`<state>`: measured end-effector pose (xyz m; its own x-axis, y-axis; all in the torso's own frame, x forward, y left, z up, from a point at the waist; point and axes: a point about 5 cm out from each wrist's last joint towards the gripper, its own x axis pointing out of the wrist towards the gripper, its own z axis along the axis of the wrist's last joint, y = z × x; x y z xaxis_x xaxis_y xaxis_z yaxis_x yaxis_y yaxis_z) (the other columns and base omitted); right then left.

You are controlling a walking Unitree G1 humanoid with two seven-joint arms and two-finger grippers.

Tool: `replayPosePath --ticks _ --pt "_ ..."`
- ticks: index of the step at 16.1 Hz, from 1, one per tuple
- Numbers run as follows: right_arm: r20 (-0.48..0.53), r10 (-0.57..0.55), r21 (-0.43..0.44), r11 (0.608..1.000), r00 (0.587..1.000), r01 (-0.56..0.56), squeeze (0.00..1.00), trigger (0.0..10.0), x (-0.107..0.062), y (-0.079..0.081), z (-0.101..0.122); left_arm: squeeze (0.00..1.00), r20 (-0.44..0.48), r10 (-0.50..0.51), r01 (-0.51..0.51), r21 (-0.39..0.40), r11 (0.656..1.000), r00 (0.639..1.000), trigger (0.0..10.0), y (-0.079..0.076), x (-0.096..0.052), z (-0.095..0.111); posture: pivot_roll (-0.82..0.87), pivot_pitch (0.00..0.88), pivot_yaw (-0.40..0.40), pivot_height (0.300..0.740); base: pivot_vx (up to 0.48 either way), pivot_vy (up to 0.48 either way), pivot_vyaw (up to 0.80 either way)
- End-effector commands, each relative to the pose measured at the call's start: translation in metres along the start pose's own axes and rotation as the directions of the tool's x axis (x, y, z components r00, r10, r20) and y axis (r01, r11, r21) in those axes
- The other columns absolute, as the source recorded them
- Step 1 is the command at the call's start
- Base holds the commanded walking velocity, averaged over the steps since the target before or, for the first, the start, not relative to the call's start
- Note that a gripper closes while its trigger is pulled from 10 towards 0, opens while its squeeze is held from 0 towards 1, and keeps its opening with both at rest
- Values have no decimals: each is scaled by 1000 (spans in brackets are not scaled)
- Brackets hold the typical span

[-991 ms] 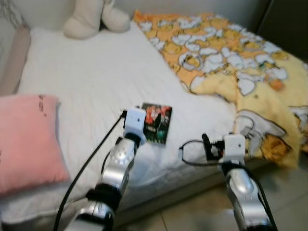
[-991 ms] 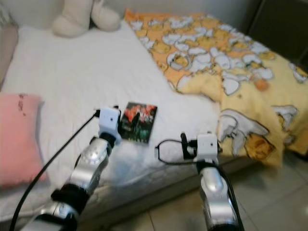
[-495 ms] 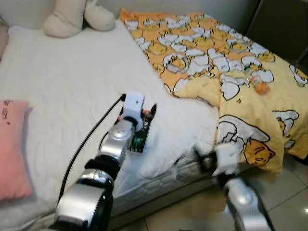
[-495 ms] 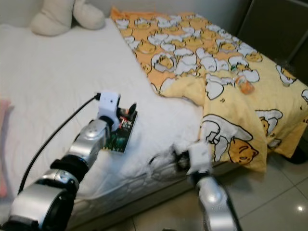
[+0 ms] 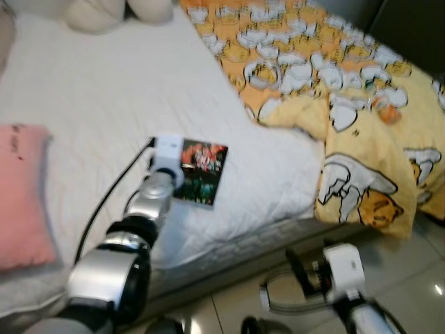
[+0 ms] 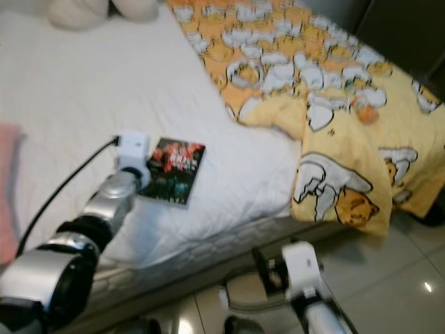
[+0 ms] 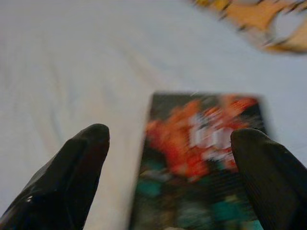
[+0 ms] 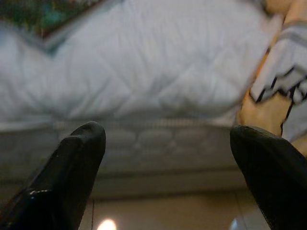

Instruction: Clean up the room

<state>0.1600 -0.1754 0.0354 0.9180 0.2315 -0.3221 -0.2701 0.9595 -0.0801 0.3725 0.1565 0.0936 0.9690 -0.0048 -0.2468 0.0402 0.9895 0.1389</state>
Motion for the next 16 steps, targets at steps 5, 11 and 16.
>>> replayPosePath --ticks 5,11,16 --pt "-35 18 19 1000 999 -17 0 10000 -23 8 5 0 -40 64 -65 -36 997 997 10000 15 -3 -12 -219 251 -62 740 0 0 0" --pt "-80 42 31 999 996 -40 0 10000 -36 16 3 0 -86 77 -79 -23 997 993 10000 21 -7 -26 -223 276 -60 740 0 0 0" --pt "-59 218 85 973 974 -213 0 10000 -39 29 10 0 -121 21 -26 -33 999 992 10000 16 -8 -32 -219 287 -68 740 0 0 0"
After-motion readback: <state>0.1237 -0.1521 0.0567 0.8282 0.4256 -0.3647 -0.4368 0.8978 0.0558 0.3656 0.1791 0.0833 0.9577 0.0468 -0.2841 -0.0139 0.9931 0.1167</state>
